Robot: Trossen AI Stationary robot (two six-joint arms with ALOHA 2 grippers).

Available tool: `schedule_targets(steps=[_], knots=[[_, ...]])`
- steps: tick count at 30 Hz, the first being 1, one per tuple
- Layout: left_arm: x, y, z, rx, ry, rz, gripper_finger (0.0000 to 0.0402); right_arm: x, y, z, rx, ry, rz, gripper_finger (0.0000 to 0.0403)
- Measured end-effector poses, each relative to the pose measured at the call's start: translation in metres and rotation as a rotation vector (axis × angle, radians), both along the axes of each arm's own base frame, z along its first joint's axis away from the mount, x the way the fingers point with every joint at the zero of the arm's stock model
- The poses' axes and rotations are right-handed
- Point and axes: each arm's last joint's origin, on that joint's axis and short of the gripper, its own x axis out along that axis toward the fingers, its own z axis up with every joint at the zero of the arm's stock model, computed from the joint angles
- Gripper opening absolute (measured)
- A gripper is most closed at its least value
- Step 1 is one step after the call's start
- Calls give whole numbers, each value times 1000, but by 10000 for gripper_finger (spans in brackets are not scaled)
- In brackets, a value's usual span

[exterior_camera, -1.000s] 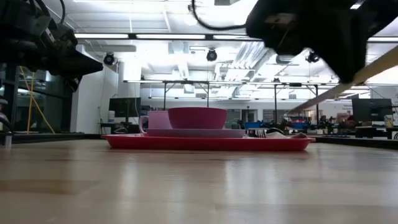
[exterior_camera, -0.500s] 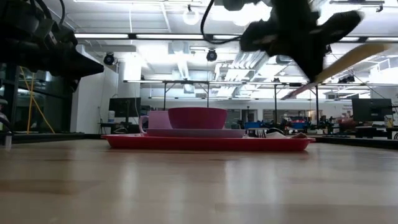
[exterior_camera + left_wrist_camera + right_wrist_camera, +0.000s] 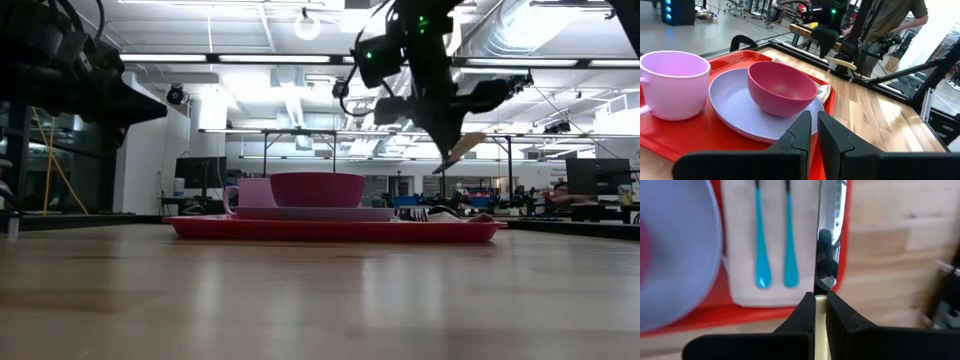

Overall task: Set up tray
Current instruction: Put the yellow table knife on the white napkin to right of the blue fork

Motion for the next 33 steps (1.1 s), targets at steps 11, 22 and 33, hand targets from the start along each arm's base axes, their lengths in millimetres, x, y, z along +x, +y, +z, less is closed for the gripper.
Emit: schedule_targets(steps=[11,22,33], knots=[[0,1,0,18,6,33,62,12,-34,-28,16,-60,1,3],[0,1,-1,11,14,33,62,10,-52,-48,-17,26,30,3],[0,1,-1,11,17,33,62,1,-62,-47,-28,68,1,6]])
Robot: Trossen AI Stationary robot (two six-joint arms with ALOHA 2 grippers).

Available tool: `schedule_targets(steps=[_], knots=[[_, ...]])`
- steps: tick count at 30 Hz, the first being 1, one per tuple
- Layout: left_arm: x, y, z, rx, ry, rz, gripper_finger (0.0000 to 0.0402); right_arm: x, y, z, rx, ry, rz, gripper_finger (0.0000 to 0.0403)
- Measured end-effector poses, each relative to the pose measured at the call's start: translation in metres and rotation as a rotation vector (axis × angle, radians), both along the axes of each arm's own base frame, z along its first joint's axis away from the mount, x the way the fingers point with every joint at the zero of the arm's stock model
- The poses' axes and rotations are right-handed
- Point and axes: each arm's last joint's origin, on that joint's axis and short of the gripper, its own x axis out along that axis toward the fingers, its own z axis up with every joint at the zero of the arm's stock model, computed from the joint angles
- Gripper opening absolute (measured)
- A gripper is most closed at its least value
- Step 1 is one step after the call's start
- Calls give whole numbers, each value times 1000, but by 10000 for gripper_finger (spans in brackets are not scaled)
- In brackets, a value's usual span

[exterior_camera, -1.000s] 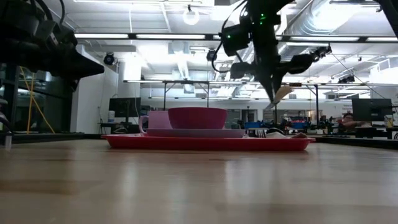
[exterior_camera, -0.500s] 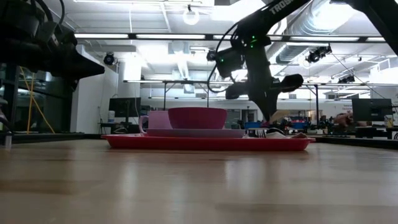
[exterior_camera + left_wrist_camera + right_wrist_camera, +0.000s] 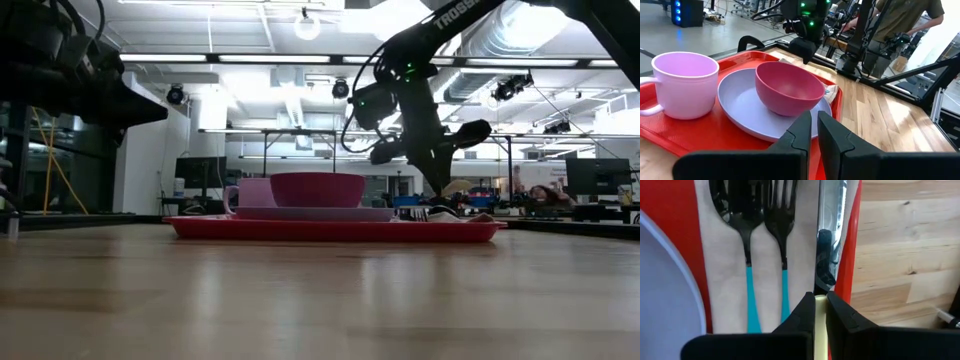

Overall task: Set up tray
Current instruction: Put the yellow table knife on the white napkin to right of the blue fork

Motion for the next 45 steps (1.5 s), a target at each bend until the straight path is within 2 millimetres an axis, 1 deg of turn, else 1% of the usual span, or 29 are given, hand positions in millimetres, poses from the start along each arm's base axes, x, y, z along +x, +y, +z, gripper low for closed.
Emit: schedule_targets(steps=[13,16,20,24,28,38,45], knots=[[0,0,0,1,3,4,62,0,0,-2,-25,6,-3,6],[0,0,0,0,3,4,62,-1,4,-15,-12,-6,-16,4],[0,0,0,-2,3,5,62,-3,14,-36,8,-13,-22,5],[0,0,-1,-2,3,7,62,-9,18,-49,26,-2,-23,11],[0,0,-1,-3,3,8,62,-11,18,-55,17,-12,-23,10],[0,0,-1,-3,3,9,62,-11,13,-57,5,-43,-26,13],[0,0,-1,-3,3,11,62,-10,12,-53,-27,-48,-12,9]])
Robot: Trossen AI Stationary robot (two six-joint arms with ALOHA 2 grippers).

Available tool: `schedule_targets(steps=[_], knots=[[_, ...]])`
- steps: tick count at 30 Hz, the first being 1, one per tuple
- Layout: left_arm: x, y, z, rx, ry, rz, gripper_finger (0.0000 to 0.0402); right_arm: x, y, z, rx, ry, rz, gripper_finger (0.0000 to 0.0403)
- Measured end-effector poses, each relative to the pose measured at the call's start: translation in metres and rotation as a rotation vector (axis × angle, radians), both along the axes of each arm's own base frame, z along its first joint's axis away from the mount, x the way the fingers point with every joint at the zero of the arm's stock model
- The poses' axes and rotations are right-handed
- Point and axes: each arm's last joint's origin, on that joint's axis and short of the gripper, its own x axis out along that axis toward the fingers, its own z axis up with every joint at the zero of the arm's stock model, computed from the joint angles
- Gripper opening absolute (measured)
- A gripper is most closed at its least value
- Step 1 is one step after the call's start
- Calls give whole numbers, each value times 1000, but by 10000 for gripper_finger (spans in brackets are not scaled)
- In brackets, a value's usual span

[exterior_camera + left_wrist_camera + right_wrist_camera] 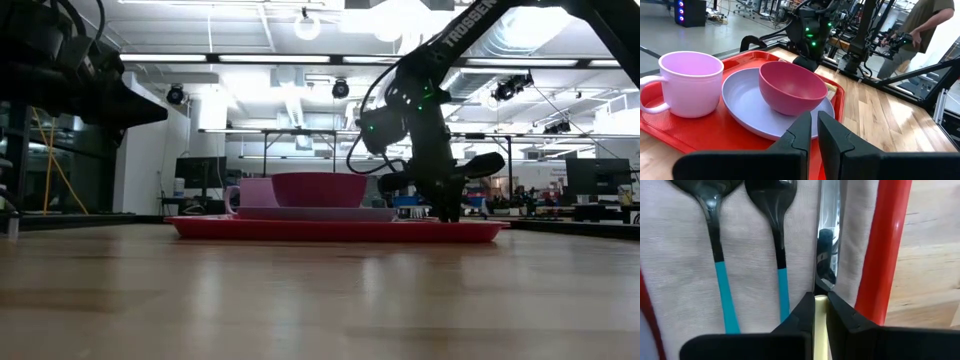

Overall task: Set up tray
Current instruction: Put the yellow table knife on the white napkin to right of the blue fork

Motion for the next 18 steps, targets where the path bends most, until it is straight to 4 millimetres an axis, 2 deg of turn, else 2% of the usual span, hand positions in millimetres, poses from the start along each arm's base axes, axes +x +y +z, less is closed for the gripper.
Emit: schedule_targets(steps=[18], knots=[[0,0,0,0,0,0,62,1,-4,10,-75,-33,6,10]])
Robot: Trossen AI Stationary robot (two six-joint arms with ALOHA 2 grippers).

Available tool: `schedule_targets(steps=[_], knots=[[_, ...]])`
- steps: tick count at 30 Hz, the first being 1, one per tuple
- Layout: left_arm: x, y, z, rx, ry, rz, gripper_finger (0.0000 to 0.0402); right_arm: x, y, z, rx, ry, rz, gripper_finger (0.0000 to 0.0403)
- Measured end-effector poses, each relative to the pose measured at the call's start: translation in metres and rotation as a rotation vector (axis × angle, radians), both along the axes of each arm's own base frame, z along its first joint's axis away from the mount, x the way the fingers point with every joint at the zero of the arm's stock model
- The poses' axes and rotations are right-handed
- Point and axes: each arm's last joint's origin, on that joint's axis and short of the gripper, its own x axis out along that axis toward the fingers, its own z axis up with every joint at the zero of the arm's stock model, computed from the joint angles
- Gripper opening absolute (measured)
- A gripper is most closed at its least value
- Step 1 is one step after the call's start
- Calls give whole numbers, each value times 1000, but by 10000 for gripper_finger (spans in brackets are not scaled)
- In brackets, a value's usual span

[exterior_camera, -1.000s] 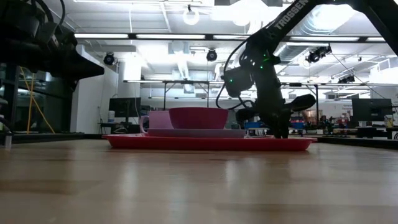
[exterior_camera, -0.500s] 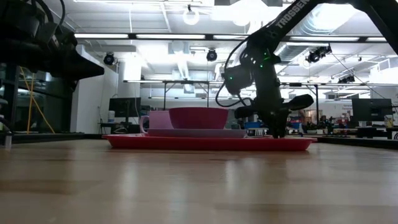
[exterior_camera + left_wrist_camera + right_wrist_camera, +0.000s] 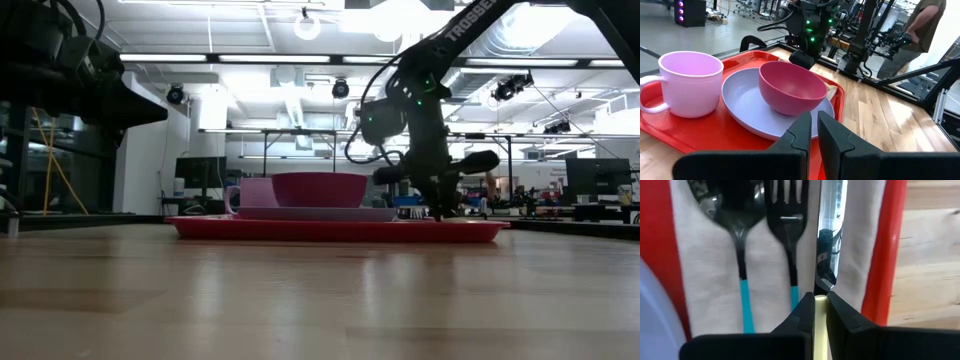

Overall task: Set up tray
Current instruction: Put the yellow table knife on the white napkin to right of the blue fork

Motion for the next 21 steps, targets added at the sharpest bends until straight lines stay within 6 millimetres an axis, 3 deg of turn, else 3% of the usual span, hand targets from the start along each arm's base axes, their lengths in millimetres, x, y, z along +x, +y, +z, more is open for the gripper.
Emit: schedule_targets(steps=[11,21], knots=[[0,0,0,-11,-3,1,62,-7,-12,0,0,7,6,14],[0,0,0,-11,-3,1,62,-7,-11,-4,18,20,39,11]])
